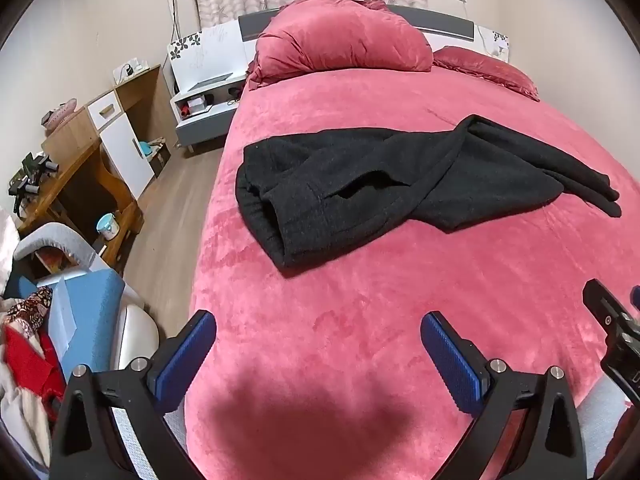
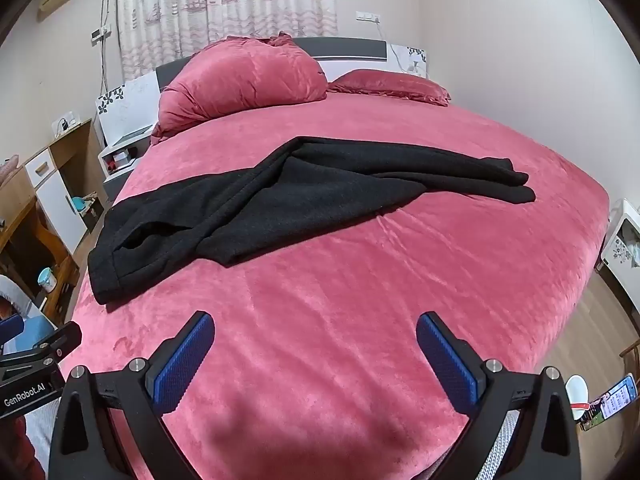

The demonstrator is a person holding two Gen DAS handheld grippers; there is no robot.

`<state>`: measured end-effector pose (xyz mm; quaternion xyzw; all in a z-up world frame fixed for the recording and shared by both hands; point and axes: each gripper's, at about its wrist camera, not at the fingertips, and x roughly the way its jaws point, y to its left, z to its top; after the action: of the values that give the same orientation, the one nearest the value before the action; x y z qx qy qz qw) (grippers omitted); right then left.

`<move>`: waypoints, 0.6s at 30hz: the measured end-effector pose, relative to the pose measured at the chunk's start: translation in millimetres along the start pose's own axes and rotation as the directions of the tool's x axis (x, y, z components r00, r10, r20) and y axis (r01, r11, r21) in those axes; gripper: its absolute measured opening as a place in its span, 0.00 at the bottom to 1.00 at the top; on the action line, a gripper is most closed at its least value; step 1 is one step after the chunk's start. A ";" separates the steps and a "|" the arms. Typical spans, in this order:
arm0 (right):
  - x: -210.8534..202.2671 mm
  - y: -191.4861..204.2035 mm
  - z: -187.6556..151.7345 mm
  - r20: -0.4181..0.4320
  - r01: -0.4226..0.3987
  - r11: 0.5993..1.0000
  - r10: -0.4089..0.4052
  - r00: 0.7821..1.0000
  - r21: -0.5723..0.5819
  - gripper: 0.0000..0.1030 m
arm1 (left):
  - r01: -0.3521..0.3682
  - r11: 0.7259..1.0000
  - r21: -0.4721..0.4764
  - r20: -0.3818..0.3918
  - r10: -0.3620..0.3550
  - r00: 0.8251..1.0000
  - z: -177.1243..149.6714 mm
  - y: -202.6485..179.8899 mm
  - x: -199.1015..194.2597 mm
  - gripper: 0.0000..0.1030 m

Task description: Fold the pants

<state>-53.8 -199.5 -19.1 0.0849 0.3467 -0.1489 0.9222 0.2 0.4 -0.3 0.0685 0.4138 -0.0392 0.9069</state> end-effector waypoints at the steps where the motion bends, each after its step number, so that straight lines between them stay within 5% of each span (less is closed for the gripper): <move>1: -0.1 -0.4 0.0 -0.004 -0.008 1.000 0.008 1.000 0.007 1.00 | -0.001 1.000 0.001 -0.001 0.001 1.000 -0.1 -0.2 0.2 1.00; 18: 1.9 -2.1 -1.2 -0.013 0.005 1.000 -0.005 1.000 0.006 1.00 | 0.023 1.000 0.005 -0.022 -0.023 1.000 -4.2 -1.9 5.0 1.00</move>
<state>-53.9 -201.5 -21.4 0.0877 0.3526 -0.1517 0.9192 0.1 -1.0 -6.9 0.0666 0.4243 -0.0498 0.9017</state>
